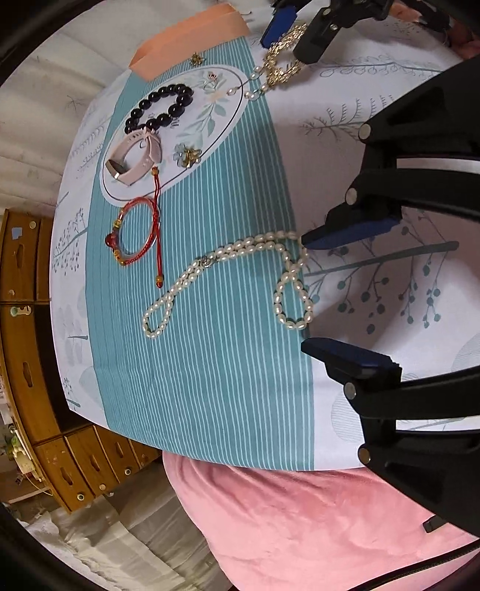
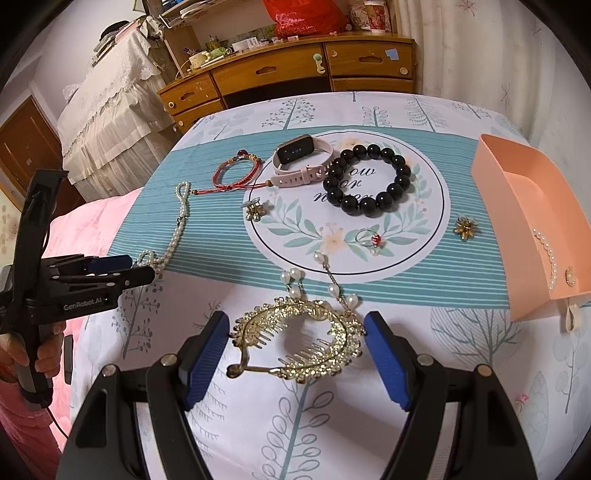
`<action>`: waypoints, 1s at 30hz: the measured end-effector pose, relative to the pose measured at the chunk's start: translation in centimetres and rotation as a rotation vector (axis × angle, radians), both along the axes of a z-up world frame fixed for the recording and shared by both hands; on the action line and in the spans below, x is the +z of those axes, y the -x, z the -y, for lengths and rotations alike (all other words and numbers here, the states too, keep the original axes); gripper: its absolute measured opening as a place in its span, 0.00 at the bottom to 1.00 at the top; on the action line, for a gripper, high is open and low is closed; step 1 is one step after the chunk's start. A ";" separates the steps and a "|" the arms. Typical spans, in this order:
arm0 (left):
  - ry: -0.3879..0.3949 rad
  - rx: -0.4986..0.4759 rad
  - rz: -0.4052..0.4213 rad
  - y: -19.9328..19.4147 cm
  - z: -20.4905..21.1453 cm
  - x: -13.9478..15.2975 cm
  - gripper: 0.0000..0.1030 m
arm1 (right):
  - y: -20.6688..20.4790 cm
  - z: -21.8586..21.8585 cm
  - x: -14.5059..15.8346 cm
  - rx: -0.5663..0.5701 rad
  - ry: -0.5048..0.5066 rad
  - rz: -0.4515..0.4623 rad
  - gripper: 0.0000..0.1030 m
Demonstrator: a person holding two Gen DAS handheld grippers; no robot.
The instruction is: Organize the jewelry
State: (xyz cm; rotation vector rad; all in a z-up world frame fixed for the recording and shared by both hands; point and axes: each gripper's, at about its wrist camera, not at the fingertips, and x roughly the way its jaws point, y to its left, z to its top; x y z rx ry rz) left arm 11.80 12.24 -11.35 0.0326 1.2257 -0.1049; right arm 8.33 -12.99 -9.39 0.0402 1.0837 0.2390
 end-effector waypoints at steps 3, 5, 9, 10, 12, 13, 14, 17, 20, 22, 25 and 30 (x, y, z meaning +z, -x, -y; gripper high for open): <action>-0.006 0.000 0.010 -0.5 0.0 -0.1 0.47 | 0.1 0.0 -0.1 0.005 0.004 -0.003 0.73; -0.004 0.000 0.011 -0.8 -0.1 -0.1 0.47 | 0.1 0.0 -0.1 0.005 0.007 -0.005 0.73; 0.006 0.001 0.019 -1.3 -0.3 -0.2 0.47 | -0.2 -0.1 -0.2 0.001 0.010 -0.010 0.73; 0.007 0.002 0.025 -1.4 -0.3 -0.2 0.47 | -0.2 -0.2 -0.3 0.002 0.012 -0.013 0.73; 0.009 0.010 0.035 -1.5 -0.3 -0.3 0.47 | -0.2 -0.2 -0.4 0.003 0.015 -0.018 0.73; 0.011 0.017 0.039 -1.5 -0.4 -0.3 0.47 | -0.2 -0.2 -0.5 0.005 0.016 -0.019 0.73; 0.012 0.023 0.045 -1.5 -0.4 -0.3 0.47 | -0.2 -0.3 -0.5 0.007 0.016 -0.020 0.73; 0.012 0.026 0.067 -1.4 0.0 -0.2 0.21 | -0.1 -0.4 -0.5 0.014 0.020 -0.019 0.73; 0.008 0.020 0.067 -1.3 0.6 -0.1 0.08 | -0.1 -0.5 -0.5 0.018 0.021 -0.022 0.73; -0.004 0.029 0.068 -1.1 0.7 -0.1 0.07 | -0.1 -0.6 -0.6 0.020 0.022 -0.022 0.73; 0.022 0.047 0.048 -1.1 0.5 -0.1 0.07 | 0.0 -0.5 -0.4 0.022 0.023 -0.020 0.73; 0.056 0.049 0.037 -0.5 0.2 0.4 0.00 | 0.0 -0.2 -0.2 0.010 0.024 -0.014 0.73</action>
